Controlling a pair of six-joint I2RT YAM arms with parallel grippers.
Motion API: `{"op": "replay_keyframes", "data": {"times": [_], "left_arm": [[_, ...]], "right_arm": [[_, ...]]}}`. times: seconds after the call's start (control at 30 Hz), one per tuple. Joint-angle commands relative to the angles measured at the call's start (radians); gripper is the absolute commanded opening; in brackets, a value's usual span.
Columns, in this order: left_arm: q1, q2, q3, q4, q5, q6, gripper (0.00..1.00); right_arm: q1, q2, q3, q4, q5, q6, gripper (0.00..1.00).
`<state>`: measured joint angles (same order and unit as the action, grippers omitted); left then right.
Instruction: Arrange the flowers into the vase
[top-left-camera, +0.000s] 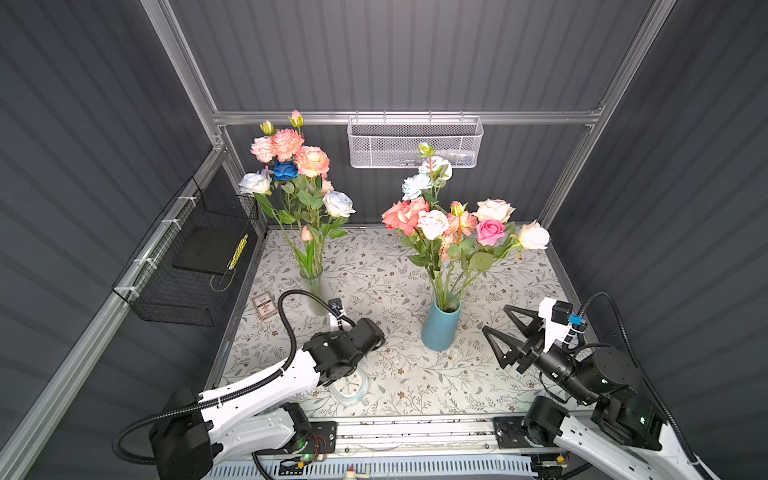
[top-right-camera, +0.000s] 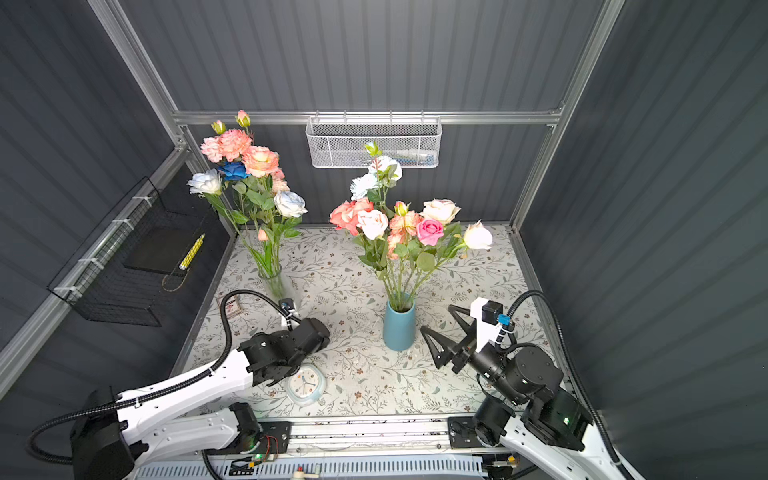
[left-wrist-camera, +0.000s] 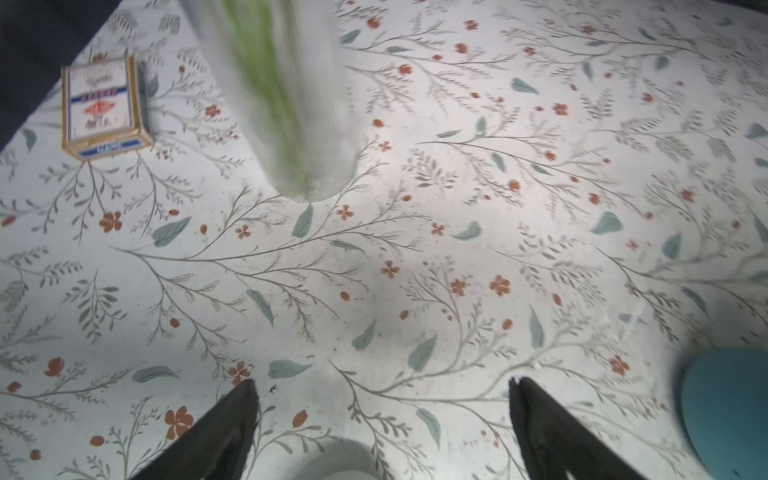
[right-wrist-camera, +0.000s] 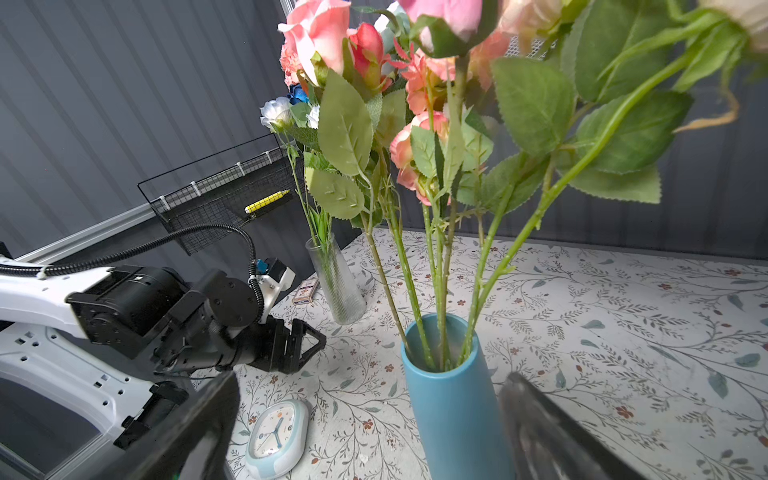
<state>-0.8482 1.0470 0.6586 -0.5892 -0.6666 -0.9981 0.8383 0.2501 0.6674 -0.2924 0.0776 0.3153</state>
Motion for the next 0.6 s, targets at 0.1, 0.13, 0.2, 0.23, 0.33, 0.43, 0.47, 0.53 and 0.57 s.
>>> {"op": "replay_keyframes", "data": {"times": [0.1,0.13,0.2,0.23,0.33,0.43,0.47,0.53,0.57], "left_arm": [[0.220,-0.154,-0.148,0.122,0.123,-0.052,0.88],[0.241,-0.170,-0.158,0.111,0.104,-0.072,0.88],[0.285,-0.205,-0.179,0.116,0.081,-0.084,0.88],[0.314,-0.222,-0.188,0.130,0.076,-0.083,0.87],[0.451,-0.218,-0.212,0.214,0.157,-0.041,0.84],[0.618,-0.149,-0.226,0.310,0.314,-0.012,0.75],[0.653,-0.128,-0.228,0.335,0.346,-0.010,0.72],[0.708,-0.084,-0.235,0.392,0.384,-0.017,0.66],[0.726,-0.066,-0.238,0.416,0.396,-0.022,0.62]], "right_arm": [[-0.004,-0.013,-0.007,0.021,-0.011,0.008,0.99],[-0.004,-0.014,-0.007,0.023,-0.014,0.007,0.99],[-0.004,-0.015,-0.007,0.025,-0.017,0.005,0.99],[-0.003,-0.016,-0.006,0.026,-0.020,0.004,0.99],[-0.004,-0.021,-0.007,0.024,-0.022,-0.001,0.99],[-0.003,-0.030,-0.004,0.021,-0.022,-0.004,0.99],[-0.004,-0.034,-0.004,0.020,-0.021,-0.005,0.99],[-0.003,-0.044,0.000,0.020,-0.022,-0.007,0.99],[-0.004,-0.048,0.000,0.019,-0.022,-0.008,0.99]]}}
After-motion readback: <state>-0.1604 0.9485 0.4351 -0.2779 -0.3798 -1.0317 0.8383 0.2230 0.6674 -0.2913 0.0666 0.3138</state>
